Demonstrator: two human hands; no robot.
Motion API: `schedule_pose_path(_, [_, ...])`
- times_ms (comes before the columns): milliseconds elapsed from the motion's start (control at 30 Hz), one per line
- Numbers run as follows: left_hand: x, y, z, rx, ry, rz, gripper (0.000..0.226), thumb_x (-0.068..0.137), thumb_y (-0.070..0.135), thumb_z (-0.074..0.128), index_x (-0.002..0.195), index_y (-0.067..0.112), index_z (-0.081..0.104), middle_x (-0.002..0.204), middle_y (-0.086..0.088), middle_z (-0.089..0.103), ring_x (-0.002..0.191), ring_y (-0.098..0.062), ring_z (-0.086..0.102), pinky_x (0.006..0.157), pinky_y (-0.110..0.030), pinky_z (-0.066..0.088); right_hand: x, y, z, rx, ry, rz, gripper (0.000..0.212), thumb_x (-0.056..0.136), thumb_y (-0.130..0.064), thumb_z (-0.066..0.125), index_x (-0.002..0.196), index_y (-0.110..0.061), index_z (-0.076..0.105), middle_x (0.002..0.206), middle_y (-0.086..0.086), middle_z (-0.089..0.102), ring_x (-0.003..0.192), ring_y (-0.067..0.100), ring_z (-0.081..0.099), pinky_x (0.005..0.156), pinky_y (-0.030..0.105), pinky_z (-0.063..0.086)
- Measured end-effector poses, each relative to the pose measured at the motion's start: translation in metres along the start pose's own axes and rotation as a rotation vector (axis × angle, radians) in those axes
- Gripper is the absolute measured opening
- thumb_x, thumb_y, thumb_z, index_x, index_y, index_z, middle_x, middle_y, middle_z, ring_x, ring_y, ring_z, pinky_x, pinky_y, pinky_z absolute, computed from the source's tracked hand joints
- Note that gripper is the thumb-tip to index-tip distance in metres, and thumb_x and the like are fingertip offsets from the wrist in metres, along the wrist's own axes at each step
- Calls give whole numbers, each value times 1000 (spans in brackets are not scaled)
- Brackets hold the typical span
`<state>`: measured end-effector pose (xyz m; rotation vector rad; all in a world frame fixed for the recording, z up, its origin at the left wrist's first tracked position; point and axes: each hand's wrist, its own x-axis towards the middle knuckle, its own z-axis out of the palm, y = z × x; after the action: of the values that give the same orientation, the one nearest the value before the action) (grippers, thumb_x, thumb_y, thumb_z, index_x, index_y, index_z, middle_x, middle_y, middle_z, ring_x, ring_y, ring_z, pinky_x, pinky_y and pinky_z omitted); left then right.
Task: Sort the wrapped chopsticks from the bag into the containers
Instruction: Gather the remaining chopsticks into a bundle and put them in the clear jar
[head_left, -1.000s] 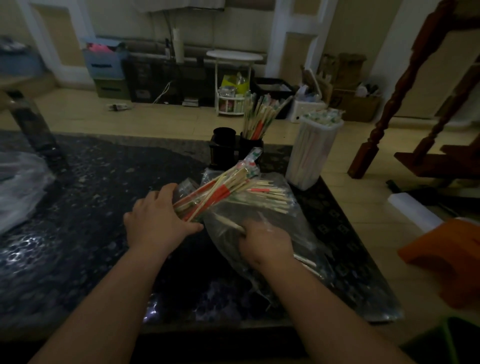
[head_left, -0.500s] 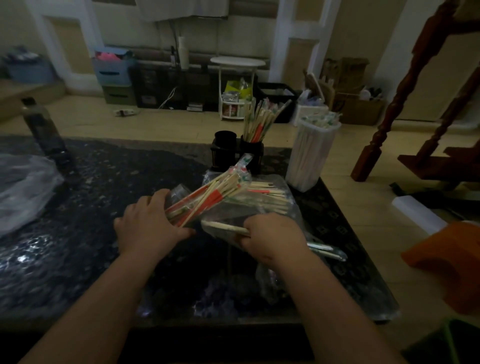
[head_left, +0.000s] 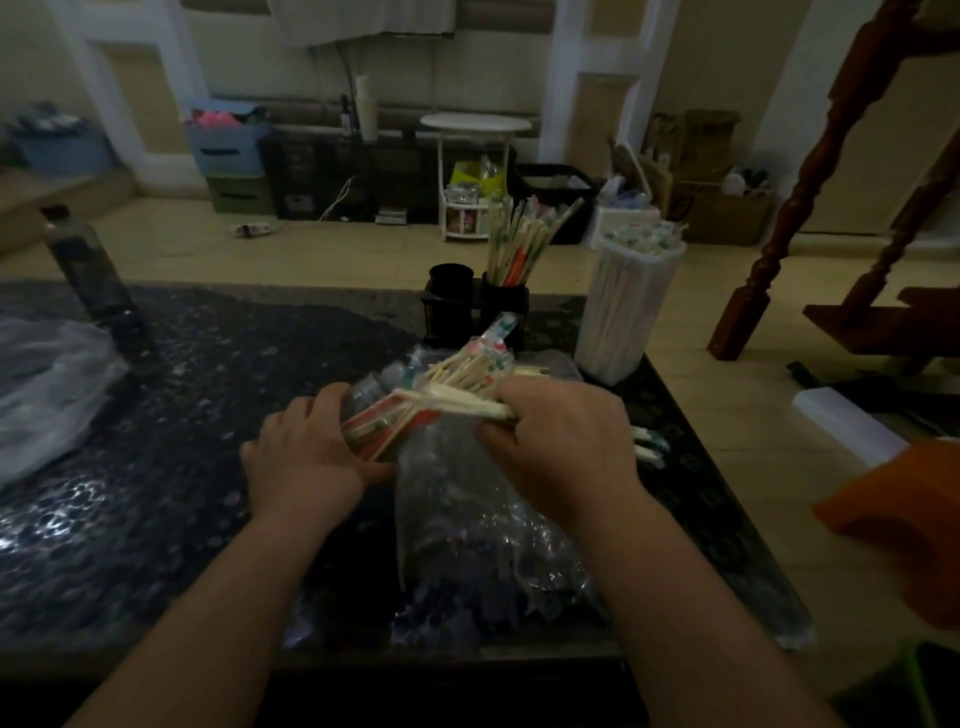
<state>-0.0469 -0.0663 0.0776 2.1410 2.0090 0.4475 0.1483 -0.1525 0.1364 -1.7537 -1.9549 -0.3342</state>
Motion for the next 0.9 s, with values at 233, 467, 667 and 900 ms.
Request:
schedule_pose_path(233, [2, -5, 7, 84, 26, 1, 96, 63, 67, 76, 142, 36, 30, 134, -4, 46, 122, -30, 42, 98, -48, 35, 0, 14, 25, 572, 355, 314, 38, 98, -33, 42, 61, -33, 33, 66, -5, 43, 61, 15, 44, 55, 30, 32])
schedule_pose_path(467, [5, -8, 10, 122, 35, -7, 98, 62, 66, 77, 142, 35, 30, 136, -3, 46, 122, -29, 43, 96, -49, 36, 0, 14, 33, 706, 323, 513, 45, 99, -41, 50, 60, -19, 49, 56, 1, 51, 52, 13, 52, 50, 30, 38])
schedule_pose_path(667, [5, -8, 11, 134, 39, -4, 96, 64, 63, 76, 143, 36, 29, 137, -3, 45, 123, -29, 43, 97, -48, 36, 5, 5, 29, 1239, 495, 723, 37, 99, -19, 57, 66, -3, 60, 47, 0, 57, 40, 13, 55, 44, 23, 49])
schedule_pose_path(900, [3, -6, 12, 119, 78, 38, 97, 63, 58, 76, 144, 38, 27, 137, 0, 44, 124, -26, 41, 97, -47, 35, 7, 4, 34, 1296, 537, 812, 33, 98, -19, 59, 73, 2, 62, 48, -2, 58, 41, 10, 56, 44, 22, 50])
